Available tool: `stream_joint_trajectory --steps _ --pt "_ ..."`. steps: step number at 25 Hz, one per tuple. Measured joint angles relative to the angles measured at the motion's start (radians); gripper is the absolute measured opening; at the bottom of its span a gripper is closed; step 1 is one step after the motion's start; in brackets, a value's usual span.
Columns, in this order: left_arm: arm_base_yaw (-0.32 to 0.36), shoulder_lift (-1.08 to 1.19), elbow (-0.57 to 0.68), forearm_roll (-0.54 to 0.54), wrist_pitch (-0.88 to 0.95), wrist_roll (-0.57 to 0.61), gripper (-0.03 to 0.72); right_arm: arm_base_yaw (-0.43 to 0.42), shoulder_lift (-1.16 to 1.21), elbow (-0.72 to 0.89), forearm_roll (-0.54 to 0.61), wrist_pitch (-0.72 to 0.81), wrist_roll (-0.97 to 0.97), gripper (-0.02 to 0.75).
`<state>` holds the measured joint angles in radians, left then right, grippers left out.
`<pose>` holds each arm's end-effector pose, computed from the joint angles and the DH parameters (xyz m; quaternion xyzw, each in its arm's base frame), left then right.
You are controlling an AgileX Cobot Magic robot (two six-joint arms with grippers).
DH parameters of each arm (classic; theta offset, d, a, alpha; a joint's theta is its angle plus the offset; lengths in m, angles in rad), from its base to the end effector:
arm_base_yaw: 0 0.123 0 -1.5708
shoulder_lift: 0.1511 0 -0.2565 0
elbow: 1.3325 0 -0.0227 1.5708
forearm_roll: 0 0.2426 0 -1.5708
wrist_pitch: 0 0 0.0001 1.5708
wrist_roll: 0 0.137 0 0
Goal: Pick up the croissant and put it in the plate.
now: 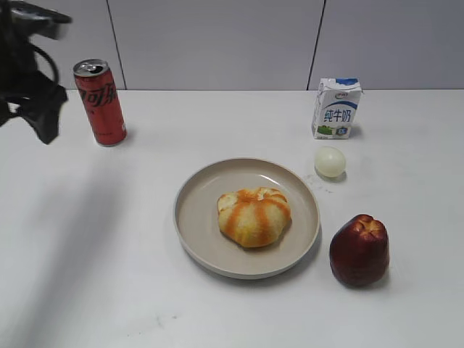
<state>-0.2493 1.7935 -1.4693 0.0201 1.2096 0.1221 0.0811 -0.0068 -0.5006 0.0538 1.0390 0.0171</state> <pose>0.3415 -0.0843 0.1910 0.1872 0.9803 0.0056 0.0625 0.0573 0.0110 0.2557 -0.0279 0.8448 0.0530 0.5317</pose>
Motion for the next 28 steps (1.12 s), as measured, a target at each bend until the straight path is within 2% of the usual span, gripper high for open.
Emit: stream_joint_trajectory --steps 5,8,13,20,25,28 --pt "0.209 -0.099 0.055 -0.052 0.001 -0.016 0.592 0.000 0.000 0.000 0.000 0.000 0.000 0.588" --pt "0.264 -0.194 0.149 -0.080 0.001 -0.017 0.591 0.000 0.000 0.000 0.000 0.000 0.000 0.588" --pt "0.268 -0.422 0.402 -0.126 0.003 -0.017 0.590 0.000 0.000 0.000 0.000 0.000 0.000 0.588" --pt "0.268 -0.789 0.754 -0.135 -0.006 -0.017 0.590 0.000 0.000 0.000 0.000 0.000 0.000 0.588" --pt "0.268 -1.028 0.944 -0.135 -0.079 -0.017 0.590 0.000 0.000 0.000 0.000 0.000 0.000 0.588" --pt "0.268 -1.154 0.987 -0.139 -0.107 -0.017 0.590 0.000 0.000 0.000 0.000 0.000 0.001 0.588"
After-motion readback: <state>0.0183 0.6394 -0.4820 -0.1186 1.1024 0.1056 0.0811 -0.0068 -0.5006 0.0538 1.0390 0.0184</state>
